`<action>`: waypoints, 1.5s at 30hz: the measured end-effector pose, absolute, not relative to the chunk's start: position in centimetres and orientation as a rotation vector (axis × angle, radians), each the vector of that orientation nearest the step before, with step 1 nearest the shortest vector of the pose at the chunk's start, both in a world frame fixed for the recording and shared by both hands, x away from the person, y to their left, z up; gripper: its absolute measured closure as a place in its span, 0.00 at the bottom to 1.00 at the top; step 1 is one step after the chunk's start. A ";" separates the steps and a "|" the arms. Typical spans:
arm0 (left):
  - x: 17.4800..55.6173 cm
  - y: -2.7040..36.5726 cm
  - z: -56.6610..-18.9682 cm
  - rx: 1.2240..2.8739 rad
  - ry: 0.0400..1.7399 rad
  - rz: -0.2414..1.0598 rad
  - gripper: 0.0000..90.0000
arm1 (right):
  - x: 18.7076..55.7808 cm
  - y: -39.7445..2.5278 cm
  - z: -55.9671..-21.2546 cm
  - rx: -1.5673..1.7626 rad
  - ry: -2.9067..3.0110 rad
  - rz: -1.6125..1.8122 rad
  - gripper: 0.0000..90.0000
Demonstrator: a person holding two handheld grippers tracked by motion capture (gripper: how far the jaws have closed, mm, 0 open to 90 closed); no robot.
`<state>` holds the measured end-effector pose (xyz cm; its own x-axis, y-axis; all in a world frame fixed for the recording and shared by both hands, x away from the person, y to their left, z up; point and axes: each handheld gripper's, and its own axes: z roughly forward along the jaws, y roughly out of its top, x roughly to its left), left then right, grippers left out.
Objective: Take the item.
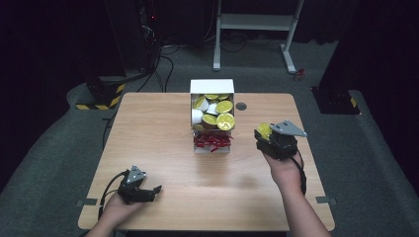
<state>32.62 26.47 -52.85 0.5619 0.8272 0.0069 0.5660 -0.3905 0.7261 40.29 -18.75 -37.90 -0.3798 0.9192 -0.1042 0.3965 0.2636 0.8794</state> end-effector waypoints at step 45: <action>32.5 26.5 -52.9 2.106 1.106 0.487 0.16 | 46.5 -21.2 -49.7 1.479 1.984 0.733 0.45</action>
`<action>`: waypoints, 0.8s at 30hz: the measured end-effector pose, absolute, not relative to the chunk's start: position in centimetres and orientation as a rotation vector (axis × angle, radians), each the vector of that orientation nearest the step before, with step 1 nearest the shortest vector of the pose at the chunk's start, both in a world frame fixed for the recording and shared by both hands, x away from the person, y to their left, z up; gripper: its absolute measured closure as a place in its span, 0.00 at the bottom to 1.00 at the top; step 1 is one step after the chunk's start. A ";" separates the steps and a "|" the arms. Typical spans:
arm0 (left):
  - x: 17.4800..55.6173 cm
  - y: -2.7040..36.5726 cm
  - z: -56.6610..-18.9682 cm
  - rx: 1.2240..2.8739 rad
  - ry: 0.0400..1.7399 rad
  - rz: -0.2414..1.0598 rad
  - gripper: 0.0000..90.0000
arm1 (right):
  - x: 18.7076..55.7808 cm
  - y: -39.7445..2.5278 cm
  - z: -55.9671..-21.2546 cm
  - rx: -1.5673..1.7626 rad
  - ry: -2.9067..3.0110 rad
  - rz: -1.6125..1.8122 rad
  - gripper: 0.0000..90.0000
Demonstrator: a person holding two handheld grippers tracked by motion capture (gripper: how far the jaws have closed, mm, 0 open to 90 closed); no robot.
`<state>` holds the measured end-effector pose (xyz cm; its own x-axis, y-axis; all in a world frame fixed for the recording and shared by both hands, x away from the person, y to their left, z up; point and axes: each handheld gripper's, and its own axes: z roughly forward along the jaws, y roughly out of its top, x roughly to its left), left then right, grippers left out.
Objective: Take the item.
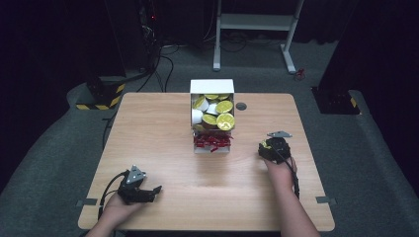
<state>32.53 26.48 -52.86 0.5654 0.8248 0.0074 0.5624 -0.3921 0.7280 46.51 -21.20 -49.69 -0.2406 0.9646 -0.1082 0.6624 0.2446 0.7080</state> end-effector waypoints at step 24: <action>32.5 26.5 -52.9 2.106 1.105 0.487 0.16 | 47.4 -22.0 -50.0 1.506 1.978 0.743 0.43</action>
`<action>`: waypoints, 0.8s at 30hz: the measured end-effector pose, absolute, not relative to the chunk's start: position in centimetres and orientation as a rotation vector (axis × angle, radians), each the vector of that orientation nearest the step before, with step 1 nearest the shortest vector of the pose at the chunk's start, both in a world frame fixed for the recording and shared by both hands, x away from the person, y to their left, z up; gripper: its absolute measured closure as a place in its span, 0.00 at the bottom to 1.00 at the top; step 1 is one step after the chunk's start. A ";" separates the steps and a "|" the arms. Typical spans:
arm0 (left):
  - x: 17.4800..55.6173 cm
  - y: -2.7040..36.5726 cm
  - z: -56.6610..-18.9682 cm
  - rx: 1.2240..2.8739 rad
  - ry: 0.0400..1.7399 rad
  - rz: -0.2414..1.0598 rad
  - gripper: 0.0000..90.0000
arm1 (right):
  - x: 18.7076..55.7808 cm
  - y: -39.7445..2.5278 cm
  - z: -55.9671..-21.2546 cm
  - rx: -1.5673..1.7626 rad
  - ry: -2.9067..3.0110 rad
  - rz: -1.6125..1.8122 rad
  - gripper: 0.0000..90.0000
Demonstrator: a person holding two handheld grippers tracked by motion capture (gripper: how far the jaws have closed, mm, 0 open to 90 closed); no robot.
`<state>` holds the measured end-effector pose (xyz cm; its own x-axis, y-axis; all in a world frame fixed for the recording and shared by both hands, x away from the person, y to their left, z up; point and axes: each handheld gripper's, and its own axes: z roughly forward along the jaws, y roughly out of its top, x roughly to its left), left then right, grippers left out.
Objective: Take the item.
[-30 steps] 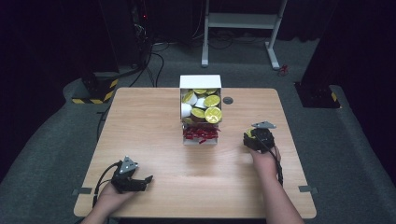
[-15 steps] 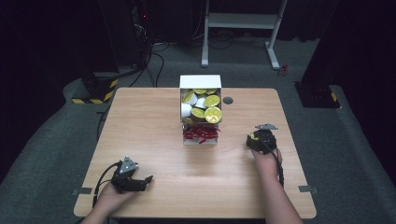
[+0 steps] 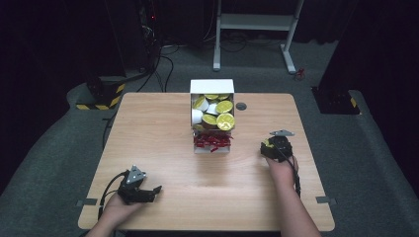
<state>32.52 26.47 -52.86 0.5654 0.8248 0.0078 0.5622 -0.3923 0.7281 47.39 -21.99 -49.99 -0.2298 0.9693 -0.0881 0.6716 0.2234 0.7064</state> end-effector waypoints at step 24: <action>32.5 26.5 -52.9 2.108 1.106 0.483 0.16 | 43.2 -21.0 -46.6 1.405 2.015 0.978 0.34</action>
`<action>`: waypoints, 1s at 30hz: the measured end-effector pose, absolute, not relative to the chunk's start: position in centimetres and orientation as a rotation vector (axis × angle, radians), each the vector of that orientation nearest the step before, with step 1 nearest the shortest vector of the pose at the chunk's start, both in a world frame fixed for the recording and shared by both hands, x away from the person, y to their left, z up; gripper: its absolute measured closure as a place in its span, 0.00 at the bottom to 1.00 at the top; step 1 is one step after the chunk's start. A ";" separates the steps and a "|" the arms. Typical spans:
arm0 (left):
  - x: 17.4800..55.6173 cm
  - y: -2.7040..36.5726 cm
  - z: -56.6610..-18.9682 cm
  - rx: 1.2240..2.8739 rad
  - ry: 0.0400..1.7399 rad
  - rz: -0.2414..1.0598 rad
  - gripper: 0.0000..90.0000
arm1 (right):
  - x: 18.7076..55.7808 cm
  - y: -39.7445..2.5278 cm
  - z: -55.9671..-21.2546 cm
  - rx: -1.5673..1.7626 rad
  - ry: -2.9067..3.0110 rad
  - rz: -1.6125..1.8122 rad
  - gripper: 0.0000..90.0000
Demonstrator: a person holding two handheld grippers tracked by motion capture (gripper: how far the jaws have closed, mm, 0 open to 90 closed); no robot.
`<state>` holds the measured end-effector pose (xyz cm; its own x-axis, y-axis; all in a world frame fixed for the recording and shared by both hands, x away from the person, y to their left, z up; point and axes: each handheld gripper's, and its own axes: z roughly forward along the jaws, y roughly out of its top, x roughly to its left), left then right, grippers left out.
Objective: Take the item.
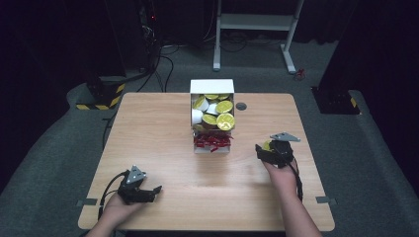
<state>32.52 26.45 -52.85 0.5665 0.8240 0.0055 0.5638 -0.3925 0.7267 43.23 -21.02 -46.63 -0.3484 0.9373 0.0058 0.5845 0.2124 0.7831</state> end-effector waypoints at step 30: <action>32.6 26.4 -52.9 2.097 1.125 0.501 0.15 | 34.4 -16.3 -52.5 1.334 2.213 0.900 0.15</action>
<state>32.63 26.44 -52.91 0.5490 0.8358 0.0107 0.5674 -0.3820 0.7295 34.41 -16.35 -52.50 -0.4628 0.8864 -0.0112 0.6270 0.3362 0.7027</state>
